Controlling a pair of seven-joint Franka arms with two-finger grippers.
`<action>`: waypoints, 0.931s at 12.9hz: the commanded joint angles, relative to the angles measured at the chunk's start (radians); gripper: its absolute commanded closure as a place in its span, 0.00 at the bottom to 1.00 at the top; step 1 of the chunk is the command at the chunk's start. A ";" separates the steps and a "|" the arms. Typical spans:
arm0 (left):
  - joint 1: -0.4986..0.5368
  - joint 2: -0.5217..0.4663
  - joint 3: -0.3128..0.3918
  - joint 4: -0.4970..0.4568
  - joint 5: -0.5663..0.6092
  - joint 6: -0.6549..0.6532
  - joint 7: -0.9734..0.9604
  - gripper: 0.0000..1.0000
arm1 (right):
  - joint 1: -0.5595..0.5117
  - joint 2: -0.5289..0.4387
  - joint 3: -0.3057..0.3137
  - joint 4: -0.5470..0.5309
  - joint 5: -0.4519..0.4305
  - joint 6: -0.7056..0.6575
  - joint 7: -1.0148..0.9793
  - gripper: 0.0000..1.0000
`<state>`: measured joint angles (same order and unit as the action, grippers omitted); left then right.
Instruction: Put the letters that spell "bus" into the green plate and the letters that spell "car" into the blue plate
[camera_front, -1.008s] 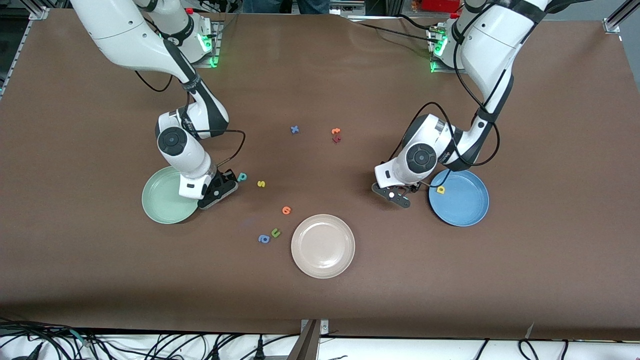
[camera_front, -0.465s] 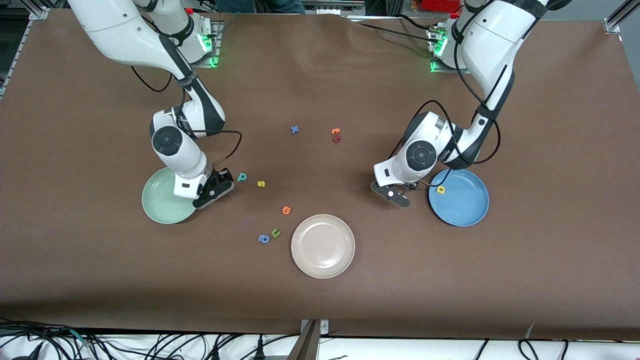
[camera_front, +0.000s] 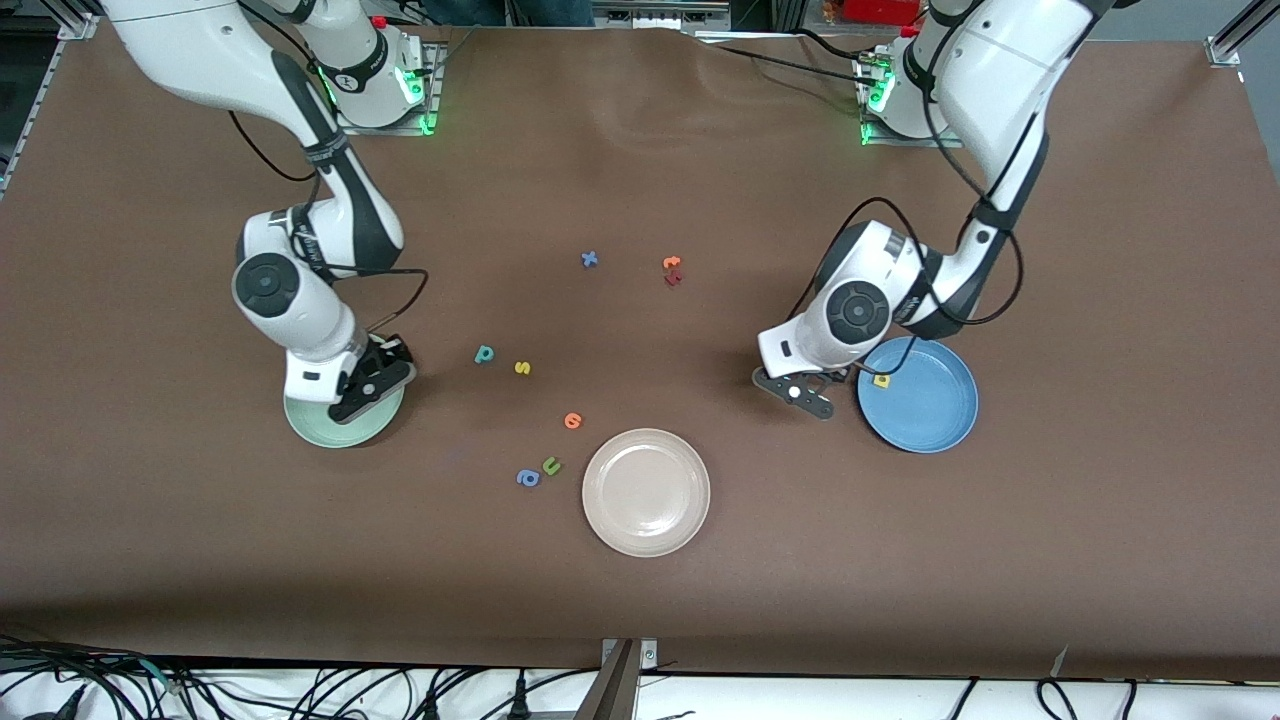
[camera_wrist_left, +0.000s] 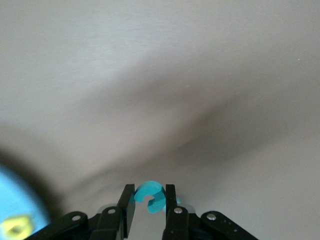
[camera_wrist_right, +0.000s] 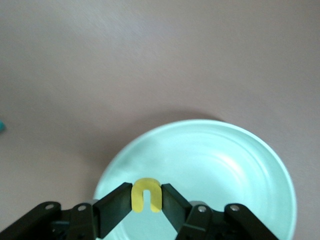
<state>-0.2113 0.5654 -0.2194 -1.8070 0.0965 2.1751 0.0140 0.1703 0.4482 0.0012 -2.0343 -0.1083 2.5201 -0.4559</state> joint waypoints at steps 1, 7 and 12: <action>0.071 -0.030 0.008 0.044 0.034 -0.107 0.137 0.99 | -0.005 -0.006 -0.016 -0.006 0.015 -0.014 -0.070 0.78; 0.198 -0.012 -0.003 0.043 0.032 -0.106 0.327 0.00 | -0.009 -0.003 -0.041 -0.007 0.016 -0.014 -0.087 0.02; 0.182 -0.009 -0.107 0.031 0.026 -0.107 0.115 0.00 | -0.008 -0.026 0.040 -0.032 0.018 -0.015 0.140 0.03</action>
<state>-0.0203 0.5567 -0.2905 -1.7698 0.0978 2.0795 0.2284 0.1647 0.4516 -0.0104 -2.0362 -0.1030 2.5133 -0.4292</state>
